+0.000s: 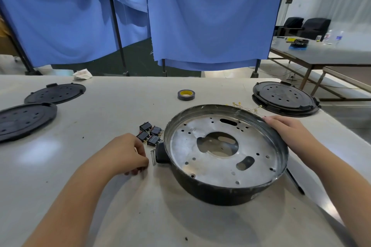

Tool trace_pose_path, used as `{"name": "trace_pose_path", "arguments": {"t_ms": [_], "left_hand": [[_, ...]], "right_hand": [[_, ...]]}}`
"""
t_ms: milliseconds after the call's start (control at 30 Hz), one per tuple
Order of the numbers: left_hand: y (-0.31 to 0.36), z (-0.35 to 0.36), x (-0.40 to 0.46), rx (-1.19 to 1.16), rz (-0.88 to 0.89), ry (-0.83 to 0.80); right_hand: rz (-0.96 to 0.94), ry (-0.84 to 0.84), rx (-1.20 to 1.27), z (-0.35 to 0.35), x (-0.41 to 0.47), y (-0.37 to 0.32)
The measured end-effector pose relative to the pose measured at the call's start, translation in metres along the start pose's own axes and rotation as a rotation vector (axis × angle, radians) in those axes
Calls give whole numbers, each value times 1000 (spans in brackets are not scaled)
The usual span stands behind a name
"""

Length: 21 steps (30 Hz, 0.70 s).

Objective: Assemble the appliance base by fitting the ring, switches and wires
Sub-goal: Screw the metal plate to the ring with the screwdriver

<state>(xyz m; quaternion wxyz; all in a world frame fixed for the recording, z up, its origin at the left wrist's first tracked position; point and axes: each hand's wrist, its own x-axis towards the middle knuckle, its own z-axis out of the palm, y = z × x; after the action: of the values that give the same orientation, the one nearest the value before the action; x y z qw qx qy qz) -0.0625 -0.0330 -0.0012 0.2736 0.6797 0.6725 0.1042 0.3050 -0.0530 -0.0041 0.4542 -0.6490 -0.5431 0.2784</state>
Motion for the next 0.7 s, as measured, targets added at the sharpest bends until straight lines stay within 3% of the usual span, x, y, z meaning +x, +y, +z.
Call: {"name": "trace_pose_path", "arguments": {"t_ms": [300, 433, 533, 600, 700], "left_hand": [[10, 3, -5, 66, 102, 78], [9, -4, -7, -53, 109, 141], [9, -14, -10, -242, 164, 278], [16, -20, -17, -514, 250, 340], [42, -20, -31, -879, 419, 286]], "right_hand": [[7, 1, 0, 1, 1, 0], [17, -7, -12, 0, 4, 4], [13, -6, -18, 0, 3, 1], [-47, 50, -18, -1, -1, -5], [-205, 164, -20, -1, -12, -29]]}}
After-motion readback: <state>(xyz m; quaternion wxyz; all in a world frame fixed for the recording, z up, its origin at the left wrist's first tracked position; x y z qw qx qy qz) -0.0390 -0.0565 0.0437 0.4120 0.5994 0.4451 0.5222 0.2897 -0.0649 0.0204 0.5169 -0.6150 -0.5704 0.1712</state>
